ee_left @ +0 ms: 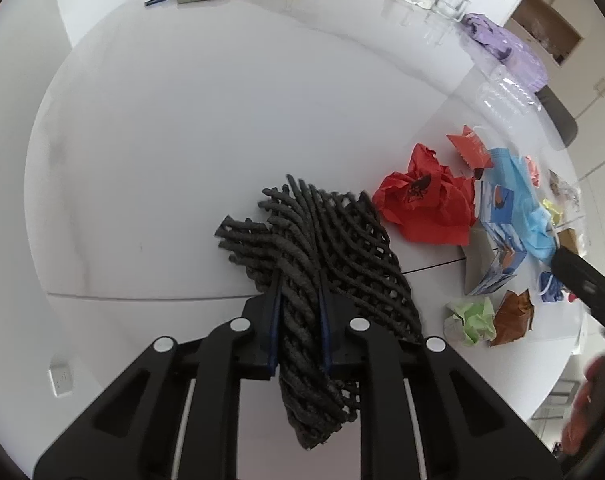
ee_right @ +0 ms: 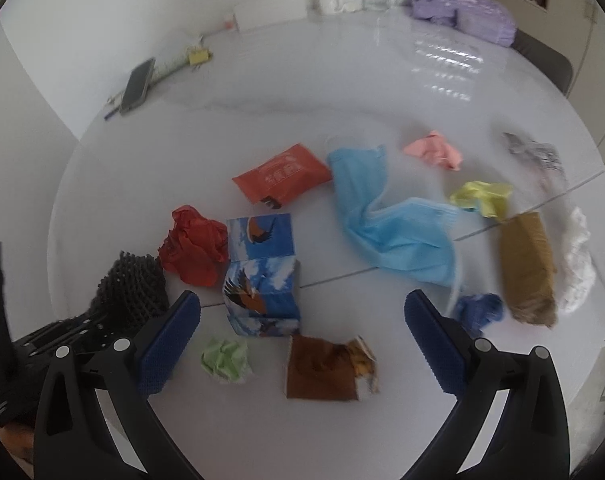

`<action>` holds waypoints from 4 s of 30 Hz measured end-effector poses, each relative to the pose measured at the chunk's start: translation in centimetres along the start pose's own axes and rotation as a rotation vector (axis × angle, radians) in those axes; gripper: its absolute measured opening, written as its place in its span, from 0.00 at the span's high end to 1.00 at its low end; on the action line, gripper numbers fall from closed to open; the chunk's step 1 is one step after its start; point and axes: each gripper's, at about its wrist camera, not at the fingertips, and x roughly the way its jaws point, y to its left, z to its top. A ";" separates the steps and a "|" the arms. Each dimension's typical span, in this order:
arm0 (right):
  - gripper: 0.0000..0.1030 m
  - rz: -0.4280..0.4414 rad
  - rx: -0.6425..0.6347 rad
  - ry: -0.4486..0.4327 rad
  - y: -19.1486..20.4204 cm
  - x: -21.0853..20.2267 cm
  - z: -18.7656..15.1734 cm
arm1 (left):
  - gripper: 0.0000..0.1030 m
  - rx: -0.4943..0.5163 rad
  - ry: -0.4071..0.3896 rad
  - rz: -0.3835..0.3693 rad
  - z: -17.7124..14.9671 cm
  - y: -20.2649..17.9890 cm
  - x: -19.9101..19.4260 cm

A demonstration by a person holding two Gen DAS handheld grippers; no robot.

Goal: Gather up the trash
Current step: 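Grasp the black mesh net with the left tool while the right tool grasps the blue tissue box, then carry both items to the white bin and open both tools to drop them, then grasp the red snack wrapper with the left tool while the right tool grasps the blue mask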

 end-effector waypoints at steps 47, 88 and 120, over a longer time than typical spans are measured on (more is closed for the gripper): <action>0.48 -0.390 0.910 -0.228 -26.4 -23.3 -32.3 | 0.86 1.195 0.339 -0.429 -23.8 -47.1 1.2; 0.03 -0.455 0.767 -0.227 -26.2 -24.3 -27.2 | 0.08 0.929 0.137 -0.436 -14.6 -41.9 -10.5; 0.03 -0.030 0.101 -0.062 -12.9 -5.8 5.9 | 0.24 0.750 0.080 -0.098 12.9 -20.9 7.0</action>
